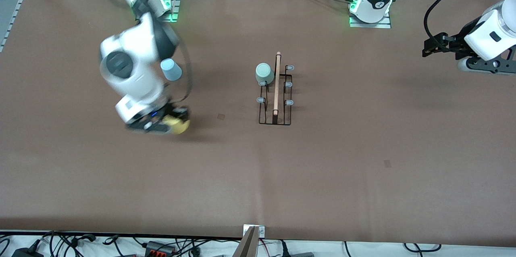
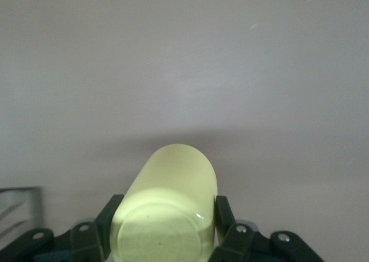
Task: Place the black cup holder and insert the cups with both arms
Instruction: 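Lift the yellow cup and carry it over the rack with the right gripper, then lower the yellow cup onto a rack peg and open the right gripper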
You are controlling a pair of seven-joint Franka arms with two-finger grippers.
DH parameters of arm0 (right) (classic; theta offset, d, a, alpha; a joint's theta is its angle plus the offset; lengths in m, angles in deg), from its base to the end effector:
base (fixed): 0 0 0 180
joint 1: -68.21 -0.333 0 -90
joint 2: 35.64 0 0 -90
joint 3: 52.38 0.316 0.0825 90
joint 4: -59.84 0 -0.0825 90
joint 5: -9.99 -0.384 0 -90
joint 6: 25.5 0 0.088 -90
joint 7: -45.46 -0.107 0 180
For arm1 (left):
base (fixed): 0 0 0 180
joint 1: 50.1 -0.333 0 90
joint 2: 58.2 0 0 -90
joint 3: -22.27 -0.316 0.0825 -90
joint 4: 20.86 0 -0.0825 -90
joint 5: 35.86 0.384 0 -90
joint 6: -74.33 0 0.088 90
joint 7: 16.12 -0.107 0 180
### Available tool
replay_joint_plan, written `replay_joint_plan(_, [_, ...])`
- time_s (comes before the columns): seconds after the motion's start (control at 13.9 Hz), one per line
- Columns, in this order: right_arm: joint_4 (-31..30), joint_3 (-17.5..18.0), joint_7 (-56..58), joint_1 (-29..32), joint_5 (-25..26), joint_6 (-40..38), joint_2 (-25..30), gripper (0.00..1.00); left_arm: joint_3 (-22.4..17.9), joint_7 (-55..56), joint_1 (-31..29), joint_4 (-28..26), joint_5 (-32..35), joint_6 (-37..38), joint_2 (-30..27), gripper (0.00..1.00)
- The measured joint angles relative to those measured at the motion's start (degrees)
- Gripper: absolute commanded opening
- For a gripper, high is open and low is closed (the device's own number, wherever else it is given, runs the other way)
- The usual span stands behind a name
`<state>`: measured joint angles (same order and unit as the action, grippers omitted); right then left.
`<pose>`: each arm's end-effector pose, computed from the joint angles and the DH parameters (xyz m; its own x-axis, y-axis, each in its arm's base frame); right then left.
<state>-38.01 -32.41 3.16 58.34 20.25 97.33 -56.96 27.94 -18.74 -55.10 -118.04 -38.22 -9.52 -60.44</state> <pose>0.5879 0.3028 0.3938 0.9841 -0.1546 0.0879 -0.1522 -0.9878 -0.0342 0.5255 -0.0118 0.5792 0.9798 -0.0607 -0.1906 -0.0529 -0.9975 0.0459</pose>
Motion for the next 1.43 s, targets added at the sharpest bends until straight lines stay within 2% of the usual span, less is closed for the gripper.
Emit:
replay_joint_plan(0.22, [5.0, 0.0, -15.0, -9.7, 0.0, -1.7, -0.6, 0.00, 0.0, 0.0, 0.0, 0.0, 0.0, 0.0, 0.0, 1.00])
replay_joint_plan(0.5, [14.1, -0.2, -23.2, -17.2, 0.1, -1.5, -7.8, 0.00, 0.0, 0.0, 0.0, 0.0, 0.0, 0.0, 0.0, 1.00])
replay_joint_plan(0.72, [17.8, -0.5, -24.1, -18.9, 1.2, -0.7, -12.8, 0.00, 0.0, 0.0, 0.0, 0.0, 0.0, 0.1, 0.0, 1.00])
replay_joint_plan(1.08, [18.4, -0.6, -24.2, -20.1, 2.6, 1.9, -17.0, 0.00, 0.0, 0.0, 0.0, 0.0, 0.0, 0.1, 0.0, 1.00])
replay_joint_plan(1.15, [18.4, -0.6, -24.2, -20.2, 2.6, 2.5, -17.5, 0.05, 0.0, 0.0, 0.0, 0.0, 0.0, 0.1, 0.0, 1.00])
replay_joint_plan(1.22, [18.5, -0.6, -24.2, -20.2, 2.6, 2.7, -17.8, 0.30, 0.0, 0.0, 0.0, 0.0, 0.0, 0.1, 0.0, 1.00])
replay_joint_plan(1.29, [18.5, -0.6, -24.2, -20.2, 2.6, 2.8, -18.2, 0.48, 0.0, 0.0, 0.0, 0.0, 0.0, 0.1, 0.0, 1.00])
replay_joint_plan(1.36, [18.5, -0.6, -24.2, -20.2, 2.6, 2.8, -18.5, 0.76, 0.0, 0.0, 0.0, 0.0, 0.0, 0.1, 0.0, 1.00])
replay_joint_plan(1.43, [18.5, -0.7, -24.2, -20.2, 2.7, 2.8, -18.8, 0.82, 0.0, 0.0, 0.0, 0.0, 0.0, 0.1, 0.0, 1.00])
